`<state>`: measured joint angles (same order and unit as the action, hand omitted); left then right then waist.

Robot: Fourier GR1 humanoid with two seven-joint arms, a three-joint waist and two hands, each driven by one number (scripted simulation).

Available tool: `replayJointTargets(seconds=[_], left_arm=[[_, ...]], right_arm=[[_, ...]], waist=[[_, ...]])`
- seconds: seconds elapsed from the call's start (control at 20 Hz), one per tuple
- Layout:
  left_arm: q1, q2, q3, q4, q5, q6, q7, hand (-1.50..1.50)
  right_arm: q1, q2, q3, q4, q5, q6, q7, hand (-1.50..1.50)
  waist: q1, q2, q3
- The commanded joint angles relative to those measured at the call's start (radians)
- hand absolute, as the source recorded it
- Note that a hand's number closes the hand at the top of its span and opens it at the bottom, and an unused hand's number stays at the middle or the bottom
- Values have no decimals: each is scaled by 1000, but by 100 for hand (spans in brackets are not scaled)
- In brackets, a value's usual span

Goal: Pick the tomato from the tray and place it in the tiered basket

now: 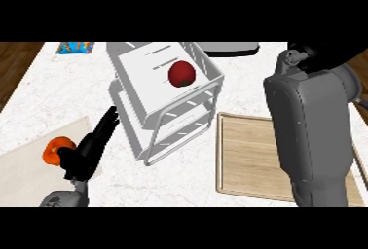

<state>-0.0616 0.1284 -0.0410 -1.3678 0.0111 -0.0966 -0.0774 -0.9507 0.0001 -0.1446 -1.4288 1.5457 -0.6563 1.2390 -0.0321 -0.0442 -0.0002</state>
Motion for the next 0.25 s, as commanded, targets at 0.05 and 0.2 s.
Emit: replayJointTargets(seconds=[0.05,0.2], left_arm=[[13,10,23,4,14,-2,-6,0],[8,2,23,-10,21,3,15,0]], right_arm=[[110,0,57,-225,48,46,227,-150],[186,0,97,-338,33,115,227,-150]], waist=[[-28,-8,-1],[-41,-14,0]])
